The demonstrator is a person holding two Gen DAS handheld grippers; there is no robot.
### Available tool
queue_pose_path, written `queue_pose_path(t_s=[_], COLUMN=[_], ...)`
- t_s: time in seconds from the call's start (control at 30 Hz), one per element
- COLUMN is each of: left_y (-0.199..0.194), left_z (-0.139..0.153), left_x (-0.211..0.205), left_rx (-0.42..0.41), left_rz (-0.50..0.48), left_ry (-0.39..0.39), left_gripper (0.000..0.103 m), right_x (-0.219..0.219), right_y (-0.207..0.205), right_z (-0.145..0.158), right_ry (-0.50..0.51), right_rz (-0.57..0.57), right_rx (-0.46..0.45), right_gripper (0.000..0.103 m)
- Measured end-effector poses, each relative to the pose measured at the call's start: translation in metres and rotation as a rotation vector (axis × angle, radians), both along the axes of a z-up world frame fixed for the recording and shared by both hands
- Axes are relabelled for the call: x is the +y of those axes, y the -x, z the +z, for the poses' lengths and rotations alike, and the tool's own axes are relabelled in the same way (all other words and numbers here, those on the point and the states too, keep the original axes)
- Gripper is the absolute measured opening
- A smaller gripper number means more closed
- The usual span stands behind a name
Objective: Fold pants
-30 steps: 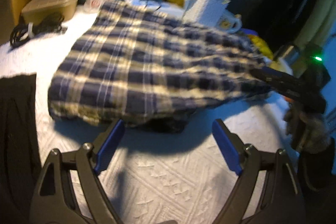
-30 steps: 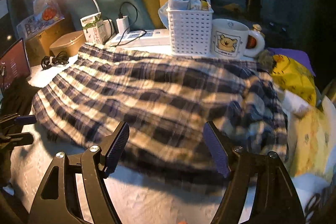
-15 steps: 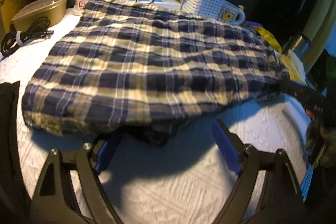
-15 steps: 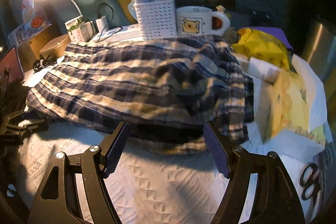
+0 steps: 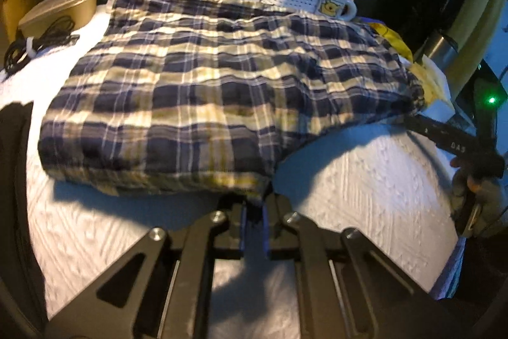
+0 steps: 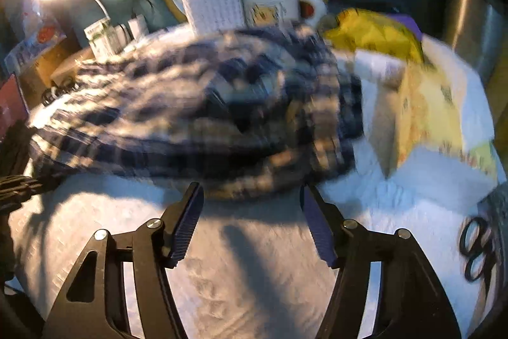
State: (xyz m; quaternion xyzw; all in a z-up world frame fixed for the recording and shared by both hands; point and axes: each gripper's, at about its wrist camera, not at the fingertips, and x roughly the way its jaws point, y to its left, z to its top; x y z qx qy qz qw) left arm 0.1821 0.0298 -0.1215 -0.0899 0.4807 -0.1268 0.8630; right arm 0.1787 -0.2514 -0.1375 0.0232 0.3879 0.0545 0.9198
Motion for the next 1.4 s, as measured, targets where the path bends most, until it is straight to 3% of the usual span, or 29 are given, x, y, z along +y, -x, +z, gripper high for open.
queue_pose_path(t_s=[0.1,0.2,0.3,0.4,0.57,0.63,0.97,1.3,1.33,1.37,1.4], left_y=[0.005,0.010,0.018,0.029,0.019,0.004,-0.089,-0.115,-0.116,-0.116,-0.116], left_z=[0.004,0.014,0.027,0.043,0.061,0.061,0.037,0.015,0.012,0.010,0.010], left_x=[0.002,0.011,0.026,0.047,0.079,0.089,0.096,0.105,0.107,0.109,0.110], left_rx=[0.012,0.010,-0.026,-0.075,-0.161,-0.174,-0.111,-0.062,-0.055,-0.048,-0.047], left_rz=[-0.004,0.007,0.041,0.087,0.160,0.179,0.128,0.125,0.131,0.138,0.142], left_ry=[0.019,0.031,0.011,-0.011,-0.079,-0.089,-0.131,-0.113,-0.111,-0.106,-0.102], left_gripper=[0.008,0.012,0.016,0.022,0.064,0.072,0.073,0.073,0.073,0.073,0.073], right_x=[-0.005,-0.012,-0.018,-0.023,-0.031,-0.034,-0.046,-0.059,-0.058,-0.057,-0.056], right_y=[0.005,0.011,0.015,0.017,0.015,0.011,-0.008,-0.053,-0.059,-0.067,-0.073], right_z=[-0.001,0.000,0.001,0.003,0.011,0.012,0.004,0.001,0.002,-0.001,-0.006], right_ry=[0.023,-0.024,-0.082,-0.132,-0.174,-0.190,-0.308,-0.466,-0.469,-0.499,-0.527], right_rz=[-0.011,-0.021,-0.033,-0.051,-0.103,-0.124,-0.202,-0.274,-0.266,-0.243,-0.233], right_rx=[0.009,0.004,0.001,-0.008,-0.038,-0.043,-0.026,-0.079,-0.068,-0.040,-0.016], right_gripper=[0.066,0.068,0.077,0.077,0.077,0.077,0.077,0.077,0.072,0.041,0.019])
